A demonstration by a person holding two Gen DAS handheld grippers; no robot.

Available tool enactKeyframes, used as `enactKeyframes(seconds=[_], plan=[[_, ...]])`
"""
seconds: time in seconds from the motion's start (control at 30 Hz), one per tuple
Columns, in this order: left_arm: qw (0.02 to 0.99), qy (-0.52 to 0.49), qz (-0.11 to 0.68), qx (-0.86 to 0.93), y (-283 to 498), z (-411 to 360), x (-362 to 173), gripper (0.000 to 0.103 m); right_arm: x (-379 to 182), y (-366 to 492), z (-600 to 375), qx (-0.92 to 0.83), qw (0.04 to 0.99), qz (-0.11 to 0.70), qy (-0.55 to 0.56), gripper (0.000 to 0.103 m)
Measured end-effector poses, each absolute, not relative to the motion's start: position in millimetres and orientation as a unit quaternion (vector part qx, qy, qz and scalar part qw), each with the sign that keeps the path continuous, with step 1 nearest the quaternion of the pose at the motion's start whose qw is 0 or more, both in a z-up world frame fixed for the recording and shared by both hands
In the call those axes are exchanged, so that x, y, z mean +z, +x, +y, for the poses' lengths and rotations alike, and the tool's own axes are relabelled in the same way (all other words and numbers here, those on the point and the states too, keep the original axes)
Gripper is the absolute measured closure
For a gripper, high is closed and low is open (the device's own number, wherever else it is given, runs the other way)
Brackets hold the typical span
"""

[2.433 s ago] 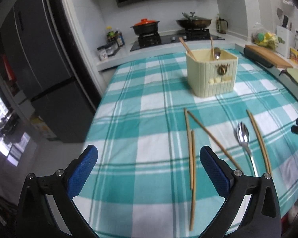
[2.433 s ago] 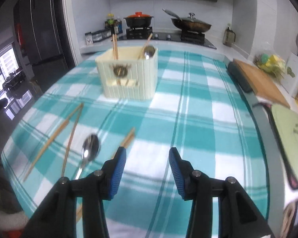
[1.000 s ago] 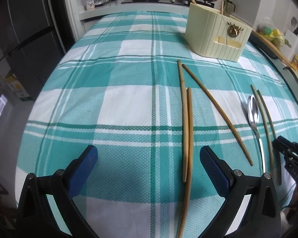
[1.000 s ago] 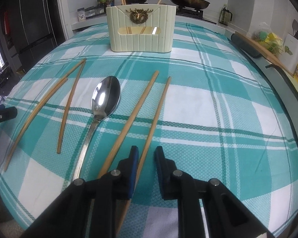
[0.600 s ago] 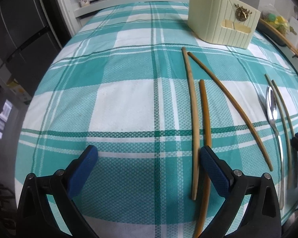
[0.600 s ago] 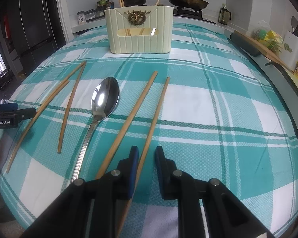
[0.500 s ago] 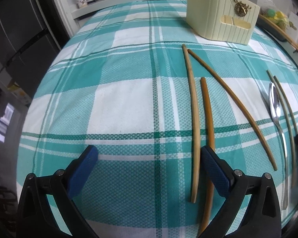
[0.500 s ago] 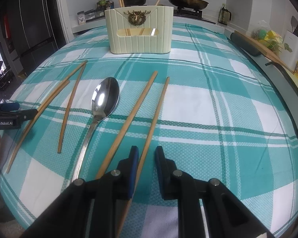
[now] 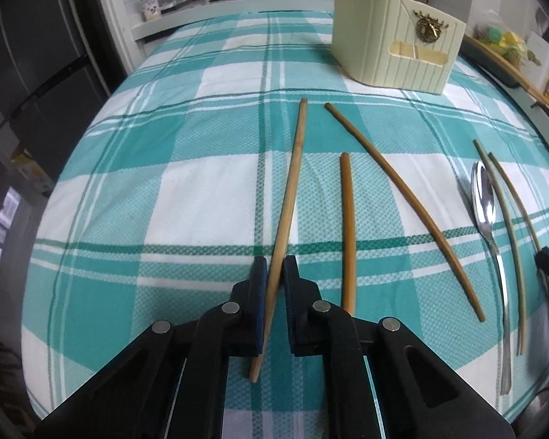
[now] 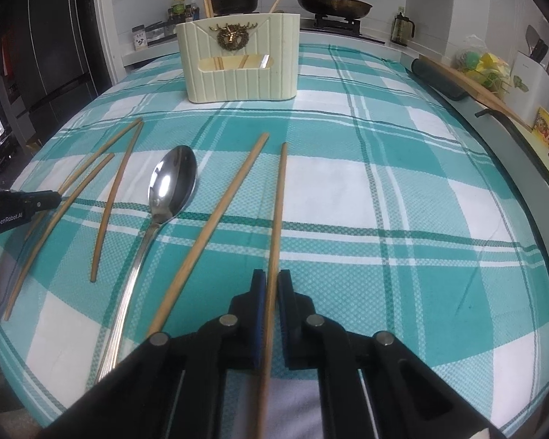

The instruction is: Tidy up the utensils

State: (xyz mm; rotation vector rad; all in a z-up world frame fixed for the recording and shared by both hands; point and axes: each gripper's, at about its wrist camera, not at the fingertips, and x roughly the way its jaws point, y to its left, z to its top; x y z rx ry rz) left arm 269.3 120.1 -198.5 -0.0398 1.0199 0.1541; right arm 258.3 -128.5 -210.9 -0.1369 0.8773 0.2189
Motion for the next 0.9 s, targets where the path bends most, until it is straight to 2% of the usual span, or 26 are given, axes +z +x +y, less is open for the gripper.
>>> enactKeyframes(seconds=[0.17,0.2,0.23,0.27,0.3,0.33,0.4,0.43,0.5,0.53,0.6,0.67,0.7,0.73,0.9], plan=[[0.869,-0.050,0.476,0.123,235.8,136.7,-199.5,0.092,-210.5,251.4,-155.0,0.064,0.901,0.424,-0.061,0.097],[0.870,-0.048,0.472,0.130,232.4,138.8,-200.2,0.080,-210.0,250.0,-159.5,0.059,0.902,0.423,-0.062,0.097],[0.871,-0.042,0.469,0.140,230.7,140.9,-200.7,0.051,-210.3,248.7,-163.3,0.059,0.902,0.422,-0.063,0.097],[0.870,-0.035,0.468,0.151,230.4,143.5,-201.2,0.034,-210.6,247.6,-166.1,0.065,0.903,0.420,-0.063,0.096],[0.869,-0.034,0.468,0.154,230.6,147.3,-201.7,0.010,-210.8,247.2,-167.9,0.071,0.904,0.417,-0.062,0.096],[0.871,-0.037,0.467,0.147,230.7,150.8,-202.0,0.006,-211.0,247.1,-169.0,0.074,0.905,0.415,-0.061,0.095],[0.866,-0.038,0.481,0.131,233.0,157.8,-207.3,0.006,-211.5,247.8,-168.6,0.071,0.906,0.412,-0.065,0.089],[0.866,-0.036,0.484,0.123,234.2,159.9,-209.3,0.002,-211.4,248.3,-167.5,0.066,0.906,0.411,-0.072,0.086],[0.865,-0.034,0.487,0.116,234.1,164.8,-210.2,0.000,-211.4,249.3,-168.7,0.046,0.907,0.410,-0.079,0.065],[0.863,-0.042,0.490,0.111,234.5,167.4,-210.9,0.000,-211.4,250.6,-172.4,0.034,0.908,0.411,-0.074,0.059],[0.862,-0.067,0.491,0.105,234.0,171.8,-212.6,0.001,-212.6,254.7,-185.3,0.023,0.907,0.417,-0.048,0.039],[0.866,-0.058,0.486,0.101,233.1,170.0,-213.4,0.000,-214.6,256.5,-194.6,0.025,0.908,0.417,-0.033,0.028],[0.867,-0.061,0.485,0.102,232.8,169.8,-213.6,0.000,-215.8,256.4,-196.4,0.032,0.909,0.415,-0.030,0.017],[0.867,-0.060,0.483,0.102,232.8,169.6,-213.5,0.000,-217.3,255.5,-195.5,0.045,0.908,0.416,-0.032,0.014],[0.872,-0.059,0.477,0.094,230.9,170.9,-213.4,0.000,-218.5,253.9,-190.6,0.047,0.907,0.417,-0.043,0.014]])
